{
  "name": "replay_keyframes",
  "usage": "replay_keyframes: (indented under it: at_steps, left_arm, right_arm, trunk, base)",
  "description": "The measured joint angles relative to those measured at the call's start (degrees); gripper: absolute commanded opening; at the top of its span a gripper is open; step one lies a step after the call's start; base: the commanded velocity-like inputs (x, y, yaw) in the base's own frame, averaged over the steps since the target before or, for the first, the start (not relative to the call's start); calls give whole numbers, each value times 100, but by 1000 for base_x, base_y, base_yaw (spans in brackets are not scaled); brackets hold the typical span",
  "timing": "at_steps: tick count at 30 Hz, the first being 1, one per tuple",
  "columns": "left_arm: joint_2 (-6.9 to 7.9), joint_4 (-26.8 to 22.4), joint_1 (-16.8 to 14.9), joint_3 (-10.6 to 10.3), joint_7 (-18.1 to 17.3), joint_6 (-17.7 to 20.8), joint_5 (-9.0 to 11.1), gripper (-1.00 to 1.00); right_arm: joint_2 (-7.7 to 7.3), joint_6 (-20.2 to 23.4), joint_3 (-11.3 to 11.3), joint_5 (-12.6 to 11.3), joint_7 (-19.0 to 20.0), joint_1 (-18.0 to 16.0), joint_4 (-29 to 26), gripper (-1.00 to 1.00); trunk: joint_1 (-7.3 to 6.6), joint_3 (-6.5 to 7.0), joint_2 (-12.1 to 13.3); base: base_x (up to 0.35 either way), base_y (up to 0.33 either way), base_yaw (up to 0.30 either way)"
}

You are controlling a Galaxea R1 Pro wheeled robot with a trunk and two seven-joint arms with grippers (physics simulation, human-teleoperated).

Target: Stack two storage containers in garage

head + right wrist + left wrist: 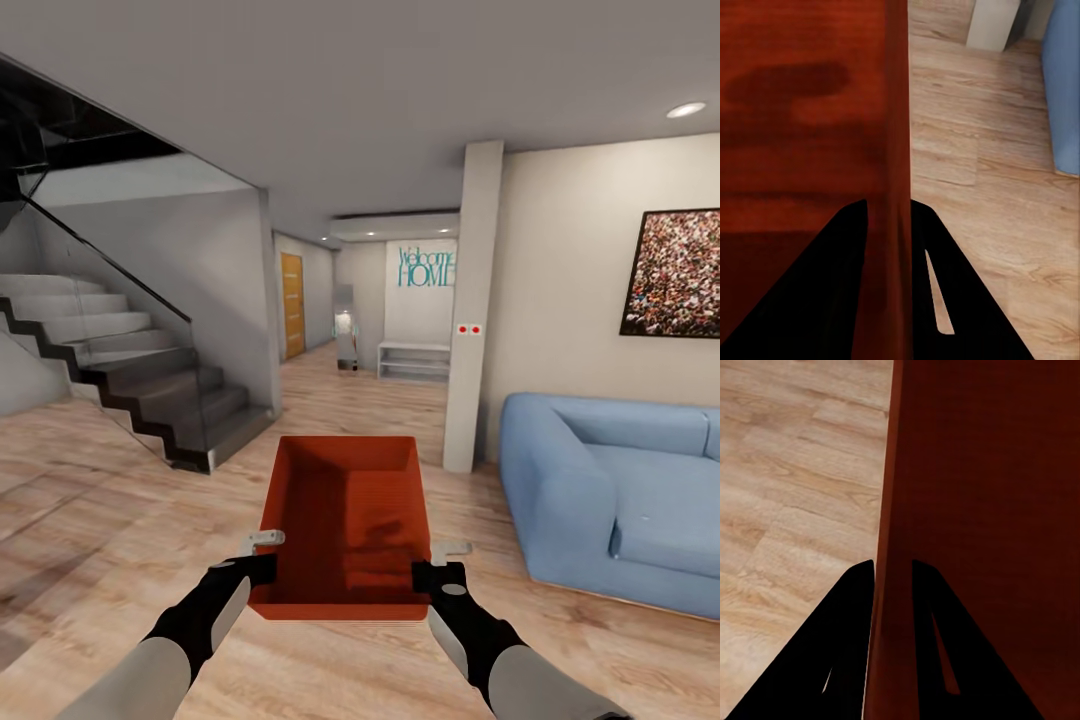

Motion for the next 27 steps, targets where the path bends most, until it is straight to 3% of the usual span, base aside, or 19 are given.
replay_keyframes:
  at_steps: [27]
  left_arm:
    - [-3,-7,0,-5,9,-1,3,-100]
  right_arm:
    - [-2,-8,4,-7,1,0,1,-100]
  trunk:
    - [0,0,0]
  base:
    - [321,0,0]
